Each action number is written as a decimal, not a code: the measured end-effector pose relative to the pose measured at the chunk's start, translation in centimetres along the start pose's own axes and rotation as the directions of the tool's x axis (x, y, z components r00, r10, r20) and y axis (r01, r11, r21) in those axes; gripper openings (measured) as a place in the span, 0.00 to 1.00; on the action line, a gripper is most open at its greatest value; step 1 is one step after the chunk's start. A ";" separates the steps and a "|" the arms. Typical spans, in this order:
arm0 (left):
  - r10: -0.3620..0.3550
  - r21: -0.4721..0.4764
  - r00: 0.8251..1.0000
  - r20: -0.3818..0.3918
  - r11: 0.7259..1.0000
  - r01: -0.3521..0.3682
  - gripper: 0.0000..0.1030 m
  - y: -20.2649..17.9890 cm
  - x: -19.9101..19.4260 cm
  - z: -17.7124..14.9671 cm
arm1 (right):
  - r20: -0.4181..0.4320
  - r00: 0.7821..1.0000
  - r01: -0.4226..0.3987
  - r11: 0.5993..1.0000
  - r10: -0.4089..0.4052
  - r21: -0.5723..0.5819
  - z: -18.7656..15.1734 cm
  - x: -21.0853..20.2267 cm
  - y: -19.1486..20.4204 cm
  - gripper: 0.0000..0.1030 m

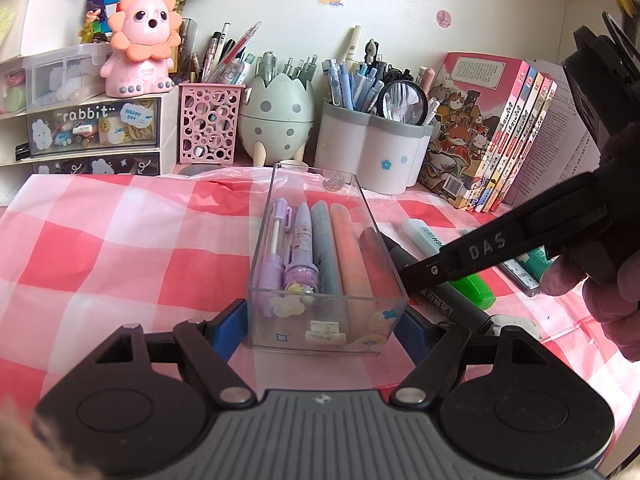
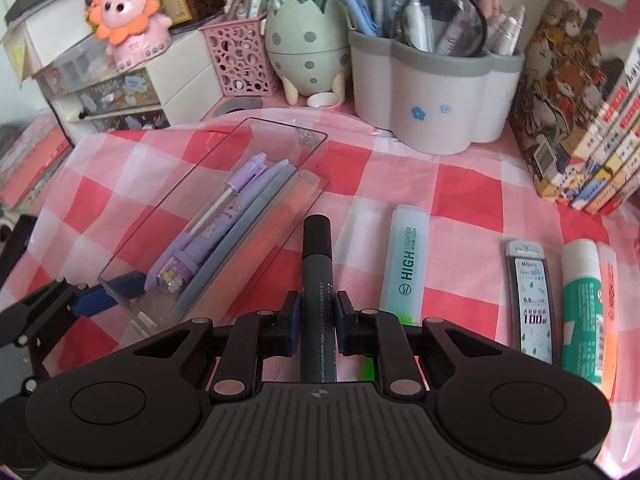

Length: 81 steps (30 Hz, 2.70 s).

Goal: Organize stationery
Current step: 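Grasp the black marker with the right tool, then carry the black marker into the clear box and lower it, then push the black marker flat into the box and open the right tool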

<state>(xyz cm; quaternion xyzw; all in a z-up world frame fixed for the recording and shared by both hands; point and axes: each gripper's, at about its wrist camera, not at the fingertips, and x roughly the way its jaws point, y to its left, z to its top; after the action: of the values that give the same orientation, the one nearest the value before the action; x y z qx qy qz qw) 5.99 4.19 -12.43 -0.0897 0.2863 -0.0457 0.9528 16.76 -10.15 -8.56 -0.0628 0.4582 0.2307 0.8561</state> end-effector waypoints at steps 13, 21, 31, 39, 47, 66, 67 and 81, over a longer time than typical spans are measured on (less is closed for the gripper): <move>0.000 0.000 1.000 0.000 1.000 0.000 0.50 0.0 0.0 0.0 | 0.082 0.987 -0.157 0.927 0.137 0.342 0.9 -2.4 -2.9 0.15; -0.001 -0.001 1.000 0.000 1.000 0.001 0.50 0.0 0.0 0.0 | 0.138 0.966 -0.259 0.838 0.220 0.481 1.9 -3.2 -2.7 0.15; -0.001 -0.001 1.000 0.000 1.000 0.001 0.50 0.0 0.0 0.0 | 0.117 0.959 -0.278 0.765 0.260 0.581 3.2 -0.7 -0.4 0.15; -0.001 -0.001 1.000 0.000 1.000 0.001 0.50 0.0 0.0 0.0 | 0.100 0.975 -0.222 0.792 0.201 0.568 4.2 0.5 0.8 0.15; -0.001 0.001 1.000 -0.001 1.000 0.001 0.50 0.0 0.0 0.0 | 0.073 0.985 -0.170 0.798 0.157 0.578 4.3 1.7 0.7 0.15; -0.001 0.000 1.000 0.000 1.000 0.001 0.50 0.0 0.0 0.0 | 0.121 0.975 -0.224 0.804 0.188 0.551 3.8 0.3 0.6 0.45; -0.002 0.000 1.000 0.000 1.000 0.002 0.50 0.1 0.0 0.0 | 0.127 0.974 -0.226 0.808 0.187 0.544 3.7 0.1 0.6 0.46; -0.002 0.000 1.000 0.000 1.000 0.002 0.50 0.1 0.0 0.0 | 0.156 0.975 -0.220 0.816 0.161 0.534 2.3 -1.8 -1.5 0.59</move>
<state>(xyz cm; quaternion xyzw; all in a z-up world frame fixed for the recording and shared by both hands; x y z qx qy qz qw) 5.97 4.25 -12.40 -0.0897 0.2864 -0.0466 0.9528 18.37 -11.30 -5.95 0.2431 0.4640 0.1774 0.8331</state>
